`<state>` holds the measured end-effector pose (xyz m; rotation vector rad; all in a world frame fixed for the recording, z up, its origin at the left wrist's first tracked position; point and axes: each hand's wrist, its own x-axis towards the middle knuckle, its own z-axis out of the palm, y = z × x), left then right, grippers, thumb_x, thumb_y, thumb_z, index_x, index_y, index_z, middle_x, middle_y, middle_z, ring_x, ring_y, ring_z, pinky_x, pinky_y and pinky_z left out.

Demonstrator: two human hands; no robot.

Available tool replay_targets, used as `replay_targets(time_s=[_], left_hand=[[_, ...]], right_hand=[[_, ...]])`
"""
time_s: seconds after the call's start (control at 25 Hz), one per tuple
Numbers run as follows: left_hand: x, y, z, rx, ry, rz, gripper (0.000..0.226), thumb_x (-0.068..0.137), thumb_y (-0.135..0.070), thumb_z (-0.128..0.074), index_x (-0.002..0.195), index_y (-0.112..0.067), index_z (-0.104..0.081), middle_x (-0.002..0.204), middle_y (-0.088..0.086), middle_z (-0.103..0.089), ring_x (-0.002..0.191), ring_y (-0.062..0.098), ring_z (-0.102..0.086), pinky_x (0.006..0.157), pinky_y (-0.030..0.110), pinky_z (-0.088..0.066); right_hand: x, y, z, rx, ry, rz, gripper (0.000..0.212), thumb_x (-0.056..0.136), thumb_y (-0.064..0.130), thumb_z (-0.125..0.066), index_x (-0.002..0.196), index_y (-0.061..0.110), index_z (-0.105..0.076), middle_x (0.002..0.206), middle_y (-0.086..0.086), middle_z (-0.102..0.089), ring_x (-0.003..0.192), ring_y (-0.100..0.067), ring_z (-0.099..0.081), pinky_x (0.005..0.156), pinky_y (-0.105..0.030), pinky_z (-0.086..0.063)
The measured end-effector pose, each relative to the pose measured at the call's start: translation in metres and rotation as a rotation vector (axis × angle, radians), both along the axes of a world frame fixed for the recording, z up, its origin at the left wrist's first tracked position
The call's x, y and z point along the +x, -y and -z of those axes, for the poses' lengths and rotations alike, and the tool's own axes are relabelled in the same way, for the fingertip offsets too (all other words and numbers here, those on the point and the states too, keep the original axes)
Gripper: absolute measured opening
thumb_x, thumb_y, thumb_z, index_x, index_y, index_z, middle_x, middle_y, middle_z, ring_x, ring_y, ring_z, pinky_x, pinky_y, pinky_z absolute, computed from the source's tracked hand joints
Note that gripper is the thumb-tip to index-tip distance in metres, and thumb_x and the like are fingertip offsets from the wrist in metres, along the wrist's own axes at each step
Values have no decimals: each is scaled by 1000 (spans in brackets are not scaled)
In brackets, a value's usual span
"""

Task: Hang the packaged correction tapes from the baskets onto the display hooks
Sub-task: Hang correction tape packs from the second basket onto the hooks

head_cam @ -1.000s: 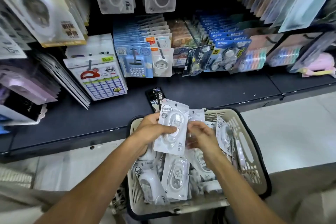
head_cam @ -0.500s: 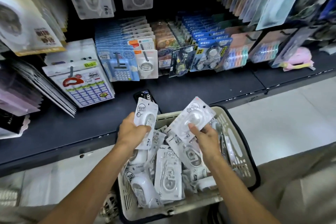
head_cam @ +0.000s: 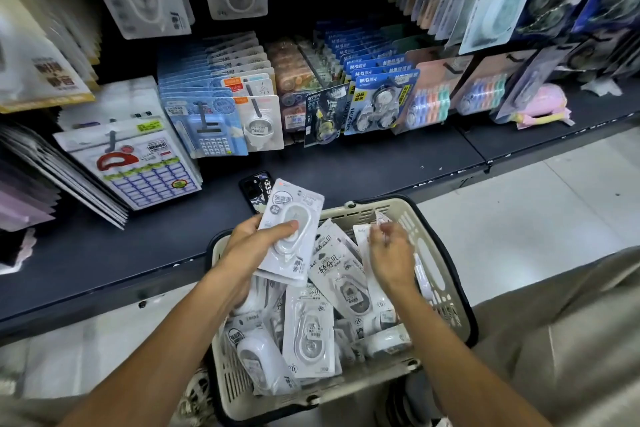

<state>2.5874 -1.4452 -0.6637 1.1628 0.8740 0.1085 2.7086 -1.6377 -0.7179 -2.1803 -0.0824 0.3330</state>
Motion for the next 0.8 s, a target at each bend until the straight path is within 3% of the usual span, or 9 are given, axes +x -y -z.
replay_targets(time_s=[0.12, 0.24, 0.36, 0.48, 0.56, 0.68, 0.8], left_hand=[[0, -5, 2, 16, -31, -89, 24, 81, -16, -82, 102, -16, -71, 75, 0, -80, 58, 15, -75, 44, 23, -54], [-2, -7, 12, 50, -83, -91, 27, 80, -13, -83, 100, -18, -66, 75, -2, -80, 56, 14, -75, 43, 24, -54], [-4, -10, 22, 87, -111, -56, 29, 79, -12, -84, 100, -20, -66, 86, 0, -80, 63, 17, -77, 49, 27, -57], [-5, -10, 25, 65, -99, -51, 30, 78, -14, -84, 102, -20, -66, 80, -4, -80, 65, 17, -77, 49, 27, -57], [-4, -11, 28, 70, -113, -52, 30, 79, -14, -83, 101, -21, -65, 79, -4, -80, 64, 18, -77, 48, 28, -57], [-3, -9, 34, 87, -112, -39, 29, 79, -13, -83, 100, -23, -65, 88, 2, -80, 68, 22, -78, 52, 32, -59], [-2, -1, 30, 96, -74, -2, 30, 77, -16, -83, 100, -25, -66, 83, -4, -80, 66, 17, -77, 49, 27, -56]], right_hand=[[22, 21, 29, -254, -114, -34, 33, 104, 20, -48, 130, 1, -48, 123, -22, -60, 112, -42, -62, 90, -46, -53], [35, 20, 35, -249, -340, 27, 50, 88, 16, -67, 132, 7, -44, 116, -14, -61, 99, -31, -64, 78, -44, -57], [36, 17, 36, -142, -360, 115, 47, 80, 25, -77, 117, 14, -50, 111, -10, -63, 95, -26, -64, 77, -40, -57], [33, 15, 32, 6, -436, 206, 37, 83, 22, -77, 104, 17, -47, 95, -13, -72, 63, -23, -64, 46, -27, -46], [27, 15, 22, 135, -489, 266, 39, 82, 14, -78, 99, 21, -43, 85, -13, -72, 45, -20, -57, 39, -22, -38], [3, 13, 2, 382, -418, 243, 42, 80, 6, -78, 101, 24, -47, 104, -8, -63, 50, -16, -65, 41, -23, -48], [-34, -10, -22, 545, -366, -31, 40, 81, 8, -79, 107, 25, -54, 114, -2, -62, 75, -5, -73, 54, -22, -58]])
